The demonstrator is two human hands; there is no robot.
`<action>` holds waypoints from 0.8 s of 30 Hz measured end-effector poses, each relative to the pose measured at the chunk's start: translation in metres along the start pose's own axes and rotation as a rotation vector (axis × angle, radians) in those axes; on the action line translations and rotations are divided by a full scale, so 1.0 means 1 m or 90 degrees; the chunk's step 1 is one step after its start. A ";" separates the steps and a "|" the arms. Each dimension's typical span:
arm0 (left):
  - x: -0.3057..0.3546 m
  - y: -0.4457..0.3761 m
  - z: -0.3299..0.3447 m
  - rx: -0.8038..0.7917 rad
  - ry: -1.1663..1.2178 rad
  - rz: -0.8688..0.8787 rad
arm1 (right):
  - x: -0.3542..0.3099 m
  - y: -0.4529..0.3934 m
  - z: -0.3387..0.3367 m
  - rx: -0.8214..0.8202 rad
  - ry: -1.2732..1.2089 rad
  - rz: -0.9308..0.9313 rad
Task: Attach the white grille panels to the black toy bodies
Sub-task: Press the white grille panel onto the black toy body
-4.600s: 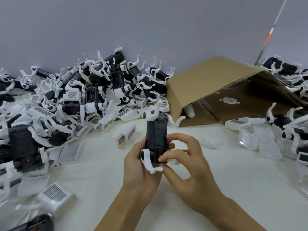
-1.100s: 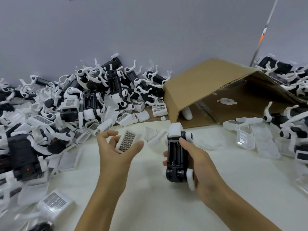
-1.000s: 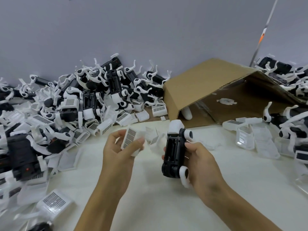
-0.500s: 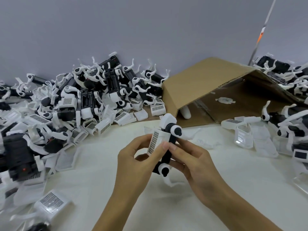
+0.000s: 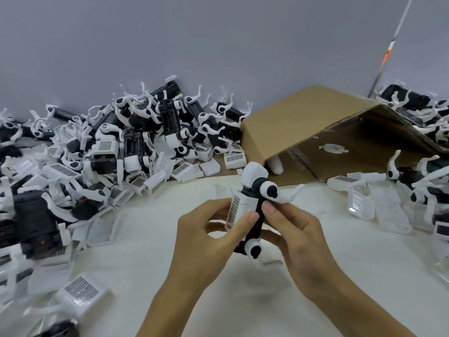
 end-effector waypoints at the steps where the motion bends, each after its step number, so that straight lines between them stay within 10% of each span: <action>1: 0.000 0.001 0.002 -0.002 -0.004 0.002 | 0.001 0.000 0.000 -0.005 0.002 0.006; 14: -0.003 0.009 0.018 -0.043 -0.046 0.005 | 0.014 0.009 0.017 -0.082 -0.003 0.104; 24: -0.021 0.005 0.025 -0.102 0.156 -0.122 | 0.000 0.002 -0.007 0.046 0.031 0.048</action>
Point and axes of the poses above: each hand's wrist, its own y-axis away from the middle knuckle, its own z-axis out of the palm, x = y × z, the point moved 9 cm from there along -y, towards the middle knuckle, and after that the axes turned 4 degrees about x, right-handed, at the moved point
